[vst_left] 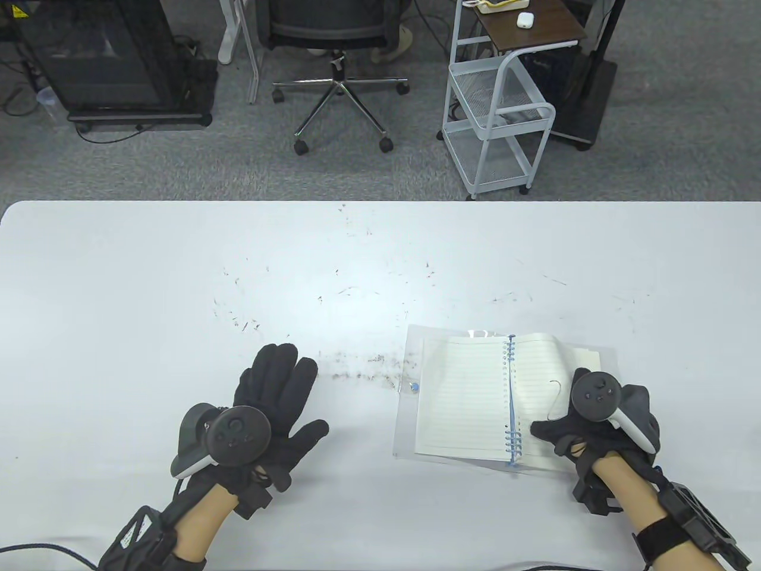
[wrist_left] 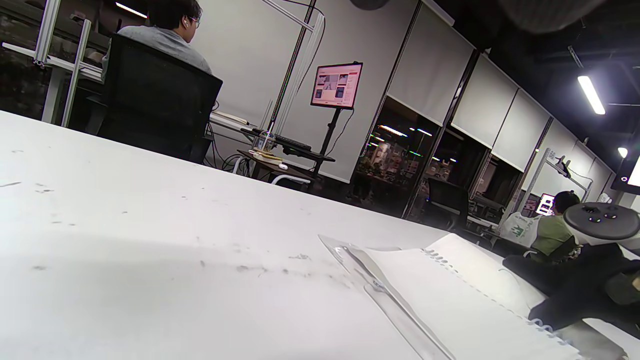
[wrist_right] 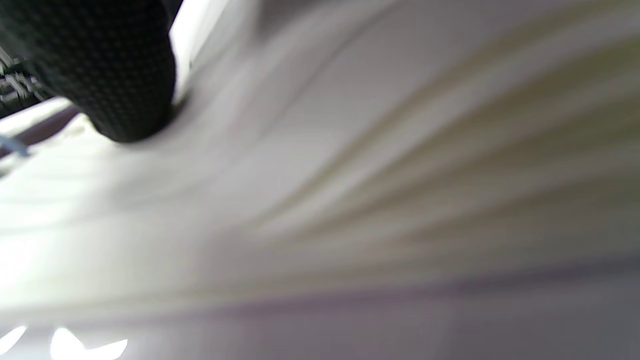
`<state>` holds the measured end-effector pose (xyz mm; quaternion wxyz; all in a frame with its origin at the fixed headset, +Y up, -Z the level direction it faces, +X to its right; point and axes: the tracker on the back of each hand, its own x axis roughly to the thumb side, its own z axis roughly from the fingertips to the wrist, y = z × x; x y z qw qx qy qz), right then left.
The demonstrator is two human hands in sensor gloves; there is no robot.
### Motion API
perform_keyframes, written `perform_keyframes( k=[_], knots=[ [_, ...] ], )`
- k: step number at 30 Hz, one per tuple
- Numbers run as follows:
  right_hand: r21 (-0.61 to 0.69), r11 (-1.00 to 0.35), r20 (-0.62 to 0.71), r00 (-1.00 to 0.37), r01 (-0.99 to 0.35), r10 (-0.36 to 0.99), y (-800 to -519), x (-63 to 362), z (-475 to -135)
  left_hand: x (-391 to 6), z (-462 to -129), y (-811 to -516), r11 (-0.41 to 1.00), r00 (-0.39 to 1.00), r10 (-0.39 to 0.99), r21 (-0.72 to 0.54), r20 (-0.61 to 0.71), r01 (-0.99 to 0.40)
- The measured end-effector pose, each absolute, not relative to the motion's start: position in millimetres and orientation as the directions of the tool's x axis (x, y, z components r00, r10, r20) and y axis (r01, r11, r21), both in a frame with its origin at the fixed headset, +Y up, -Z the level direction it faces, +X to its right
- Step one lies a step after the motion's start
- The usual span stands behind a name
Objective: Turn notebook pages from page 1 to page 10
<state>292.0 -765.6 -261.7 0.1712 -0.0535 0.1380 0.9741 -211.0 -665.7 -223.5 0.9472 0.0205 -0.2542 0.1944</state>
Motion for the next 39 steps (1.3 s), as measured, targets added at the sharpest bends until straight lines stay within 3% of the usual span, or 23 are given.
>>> perform_keyframes(
  k=[6, 14, 21, 25, 29, 34, 39],
  knots=[
    [0.103, -0.921, -0.149, -0.921, -0.375, 0.359, -746.6, 292.6, -260.3, -211.0, -223.3, -665.6, 0.923, 0.795, 0.358, -0.057, 0.490, -0.380],
    [0.100, -0.857, -0.124, -0.861, -0.505, 0.493, -732.2, 292.6, -255.2, -210.6, -223.3, -666.1, 0.923, 0.794, 0.358, -0.059, 0.491, -0.379],
    [0.106, -0.664, -0.219, -0.669, -0.740, 0.710, -726.2, 307.1, -249.2, -210.6, -223.3, -666.5, 0.923, 0.795, 0.359, -0.060, 0.490, -0.380],
    [0.013, -0.580, -0.286, -0.558, -0.815, 0.779, -720.3, 326.1, -245.5, -210.6, -223.3, -666.3, 0.923, 0.794, 0.360, -0.059, 0.490, -0.381],
    [-0.140, -0.402, -0.354, -0.334, -0.905, 0.874, -719.1, 348.5, -239.0, -210.8, -223.3, -666.4, 0.922, 0.794, 0.361, -0.058, 0.490, -0.384],
    [-0.228, -0.248, -0.371, -0.151, -0.941, 0.916, -725.0, 355.6, -234.9, -211.2, -223.3, -666.6, 0.920, 0.793, 0.366, -0.060, 0.487, -0.388],
    [-0.199, -0.314, -0.345, -0.233, -0.928, 0.909, -720.0, 346.1, -238.9, -211.6, -223.4, -666.1, 0.919, 0.792, 0.366, -0.057, 0.488, -0.389]
  ],
)
